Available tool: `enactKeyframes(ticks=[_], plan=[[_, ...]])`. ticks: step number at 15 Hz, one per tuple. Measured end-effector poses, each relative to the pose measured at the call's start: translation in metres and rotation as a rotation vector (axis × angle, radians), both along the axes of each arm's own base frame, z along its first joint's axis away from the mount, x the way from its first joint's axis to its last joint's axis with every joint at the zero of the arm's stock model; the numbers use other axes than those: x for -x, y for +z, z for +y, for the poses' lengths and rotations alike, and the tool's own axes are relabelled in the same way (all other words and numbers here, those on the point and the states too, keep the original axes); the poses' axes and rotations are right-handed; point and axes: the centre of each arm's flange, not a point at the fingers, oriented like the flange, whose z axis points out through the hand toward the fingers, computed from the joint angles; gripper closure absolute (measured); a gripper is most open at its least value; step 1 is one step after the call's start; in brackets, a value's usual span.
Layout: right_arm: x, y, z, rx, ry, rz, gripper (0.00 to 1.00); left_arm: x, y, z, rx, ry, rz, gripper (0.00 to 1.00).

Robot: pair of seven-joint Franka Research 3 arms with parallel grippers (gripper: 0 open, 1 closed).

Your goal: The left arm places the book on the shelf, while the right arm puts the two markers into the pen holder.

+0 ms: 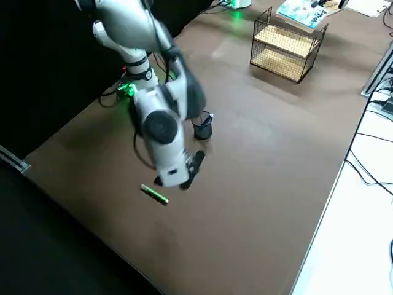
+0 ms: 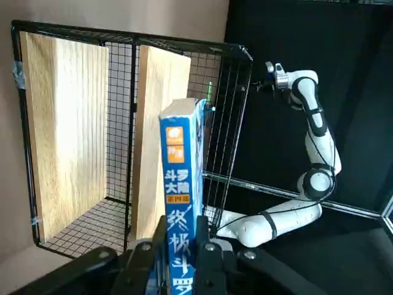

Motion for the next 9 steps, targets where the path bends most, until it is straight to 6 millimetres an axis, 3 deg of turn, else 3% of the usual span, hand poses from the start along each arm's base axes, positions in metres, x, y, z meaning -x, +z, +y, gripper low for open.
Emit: enactKeyframes(ticks=[3,6,9], plan=[[0.023,-0.05,-0.04,0.048,-0.039,-0.018,0.41,0.0,-0.002,-0.009,-0.012,0.02,-0.005,0.8],[0.029,-0.102,-0.043,0.038,-0.075,0.013,0.39,0.002,-0.005,-0.029,-0.027,0.053,-0.013,0.8],[0.026,-0.128,-0.04,0.07,-0.118,0.023,0.39,0.007,-0.011,-0.05,-0.041,0.062,-0.015,0.8]])
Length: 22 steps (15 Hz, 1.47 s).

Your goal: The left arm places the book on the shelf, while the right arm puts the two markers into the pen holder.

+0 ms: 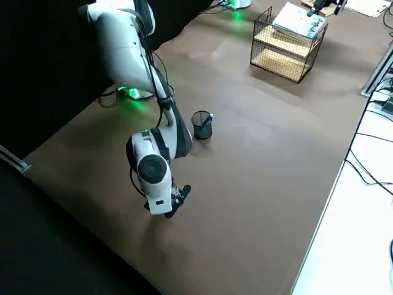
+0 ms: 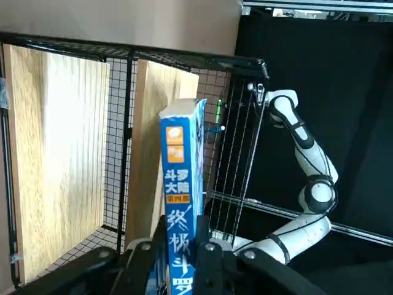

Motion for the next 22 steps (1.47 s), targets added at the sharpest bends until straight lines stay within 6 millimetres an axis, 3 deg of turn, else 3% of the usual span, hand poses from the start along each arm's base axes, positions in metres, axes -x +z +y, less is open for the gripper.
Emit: enactKeyframes(ticks=[3,6,9,10,12,13,14,15,17,20,22], plan=[[0.0,-0.01,-0.001,0.014,0.002,0.004,0.41,0.004,-0.007,-0.009,-0.005,-0.007,0.008,0.81],[0.001,-0.013,0.0,0.014,0.003,0.009,0.51,0.006,-0.013,-0.015,-0.018,0.0,0.007,0.81],[0.001,-0.012,-0.002,0.026,0.008,0.013,0.82,0.007,-0.017,-0.024,-0.036,0.013,-0.002,0.81],[0.001,-0.012,-0.002,0.026,0.009,0.014,0.82,0.007,-0.017,-0.026,-0.04,0.014,-0.005,0.81],[0.001,-0.012,-0.002,0.026,0.016,0.016,0.82,0.008,-0.018,-0.027,-0.044,0.017,-0.007,0.67],[-0.001,-0.012,0.002,0.015,0.056,0.025,0.82,0.007,-0.019,-0.027,-0.048,0.023,-0.009,0.48],[-0.002,-0.012,0.007,-0.004,0.088,0.034,0.82,0.007,-0.019,-0.027,-0.052,0.028,-0.011,0.42],[-0.005,-0.011,0.015,-0.036,0.124,0.052,0.82,0.006,-0.02,-0.028,-0.058,0.034,-0.015,0.42],[-0.016,0.005,0.041,-0.127,0.191,0.089,0.82,0.006,-0.021,-0.032,-0.076,0.049,-0.028,0.39],[-0.04,0.061,0.091,-0.295,0.233,0.063,0.82,0.009,-0.024,-0.047,-0.125,0.083,-0.058,0.34],[-0.043,0.098,0.122,-0.478,0.244,0.008,0.82,0.013,-0.026,-0.06,-0.155,0.1,-0.071,0.32]])
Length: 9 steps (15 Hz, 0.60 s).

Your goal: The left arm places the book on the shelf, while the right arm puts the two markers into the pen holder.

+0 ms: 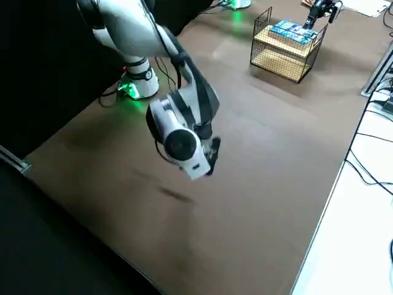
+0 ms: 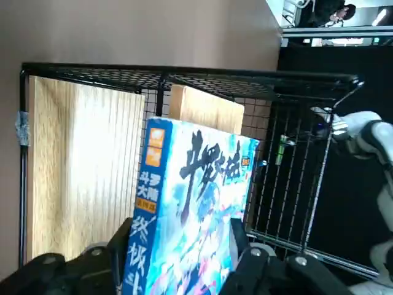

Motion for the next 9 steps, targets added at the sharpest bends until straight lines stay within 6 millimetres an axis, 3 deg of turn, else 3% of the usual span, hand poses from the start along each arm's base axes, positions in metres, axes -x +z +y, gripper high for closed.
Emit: enactKeyframes(ticks=[2,4,6,8,9], plan=[[0.004,0.024,0.023,-0.218,-0.009,-0.029,0.82,0.002,-0.001,-0.005,-0.012,0.006,-0.004,0.31],[0.008,0.033,0.036,-0.409,-0.011,-0.069,0.82,-0.001,-0.003,0.001,-0.018,0.018,-0.005,0.28],[0.009,0.031,0.046,-0.56,0.025,-0.164,0.82,-0.008,-0.005,0.015,-0.029,0.038,-0.008,0.25],[0.012,0.016,0.057,-0.705,0.072,-0.293,0.82,-0.016,-0.008,0.034,-0.048,0.058,-0.015,0.08],[0.016,0.005,0.063,-0.772,0.094,-0.36,0.82,-0.021,-0.009,0.045,-0.061,0.067,-0.023,0.07]])
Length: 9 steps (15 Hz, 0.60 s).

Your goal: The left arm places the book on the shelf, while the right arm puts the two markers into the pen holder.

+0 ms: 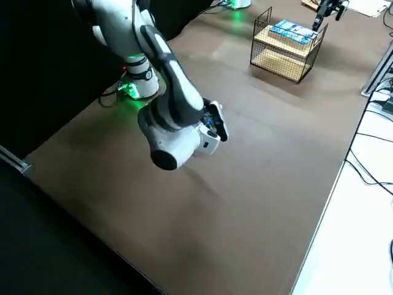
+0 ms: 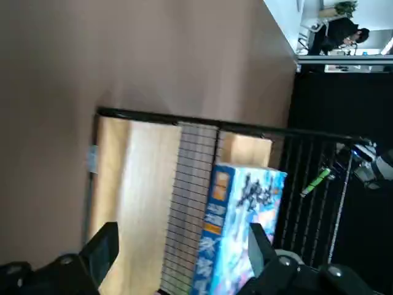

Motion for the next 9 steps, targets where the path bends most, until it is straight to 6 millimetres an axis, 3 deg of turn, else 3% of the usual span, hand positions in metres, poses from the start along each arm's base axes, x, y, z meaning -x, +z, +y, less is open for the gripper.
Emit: enactKeyframes(ticks=[2,5,6,9], plan=[[0.012,-0.025,0.006,-0.102,0.007,-0.106,0.82,-0.009,0.001,0.026,-0.05,-0.007,-0.008,0.01],[0.027,-0.057,0.005,-0.175,-0.002,-0.157,0.82,-0.018,0.01,0.077,-0.177,-0.091,0.065,0.0],[0.03,-0.066,0.004,-0.189,-0.002,-0.166,0.82,-0.026,0.024,0.12,-0.29,-0.139,0.109,0.0],[0.032,-0.078,0.005,-0.203,0.004,-0.188,0.82,-0.038,0.067,0.174,-0.451,-0.143,0.111,0.0]])
